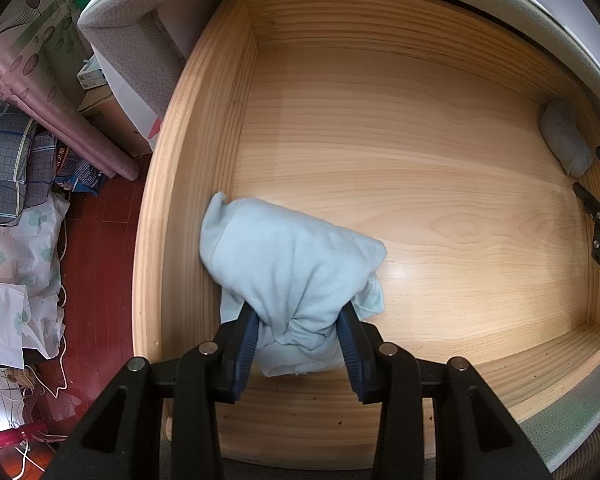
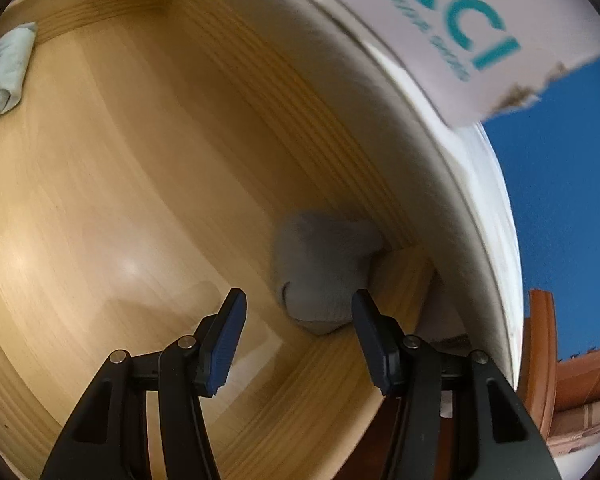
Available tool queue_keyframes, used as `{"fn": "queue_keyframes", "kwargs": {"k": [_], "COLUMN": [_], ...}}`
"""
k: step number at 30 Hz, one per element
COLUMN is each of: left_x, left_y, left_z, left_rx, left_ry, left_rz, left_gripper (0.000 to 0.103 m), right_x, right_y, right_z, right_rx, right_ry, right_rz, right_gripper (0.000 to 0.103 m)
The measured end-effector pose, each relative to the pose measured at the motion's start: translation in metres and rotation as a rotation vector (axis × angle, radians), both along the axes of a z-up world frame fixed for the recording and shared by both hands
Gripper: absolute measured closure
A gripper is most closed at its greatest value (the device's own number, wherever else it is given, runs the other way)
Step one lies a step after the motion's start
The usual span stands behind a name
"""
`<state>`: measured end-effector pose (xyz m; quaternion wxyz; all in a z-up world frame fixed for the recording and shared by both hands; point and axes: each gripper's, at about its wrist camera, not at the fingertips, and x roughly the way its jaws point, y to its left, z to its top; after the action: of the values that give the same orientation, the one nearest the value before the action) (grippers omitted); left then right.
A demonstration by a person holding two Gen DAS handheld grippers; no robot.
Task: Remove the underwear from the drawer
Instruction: 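Close the right tool on the grey knit sock against the drawer wall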
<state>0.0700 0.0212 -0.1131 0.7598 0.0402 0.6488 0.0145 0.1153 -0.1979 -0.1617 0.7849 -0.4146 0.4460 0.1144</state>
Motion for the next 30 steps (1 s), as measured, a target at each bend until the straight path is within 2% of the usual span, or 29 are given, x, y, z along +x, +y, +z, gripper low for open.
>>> {"fn": "queue_keyframes", "kwargs": {"k": [6,7,13,21,27,30], "left_x": [0.000,0.000,0.000,-0.002,-0.003,-0.003], "left_y": [0.000,0.000,0.000,-0.001,-0.003,-0.003], "left_z": [0.000,0.000,-0.001,-0.002,-0.001,0.000], "left_rx": [-0.001,-0.001,-0.003,-0.003,0.000,-0.001], "left_ry": [0.000,0.000,-0.005,-0.012,-0.012,-0.012], "left_rz": [0.000,0.001,-0.002,-0.008,-0.009,-0.009], "left_gripper": [0.063,0.063,0.063,0.063,0.063,0.063], "right_x": [-0.013,-0.029,-0.035,-0.049,-0.053,-0.047], "right_y": [0.017,0.025,0.042,0.054,0.060,0.065], "right_z": [-0.016,-0.017,-0.024,-0.042,-0.067,-0.068], "right_rx": [-0.078,-0.089,-0.163,-0.258,-0.331,-0.331], "right_ry": [-0.009,-0.013,-0.029,-0.067,-0.076,-0.062], "right_rz": [0.064,0.073,0.119,0.091,0.084,0.069], "right_gripper": [0.052,0.052,0.054,0.054,0.060,0.064]}}
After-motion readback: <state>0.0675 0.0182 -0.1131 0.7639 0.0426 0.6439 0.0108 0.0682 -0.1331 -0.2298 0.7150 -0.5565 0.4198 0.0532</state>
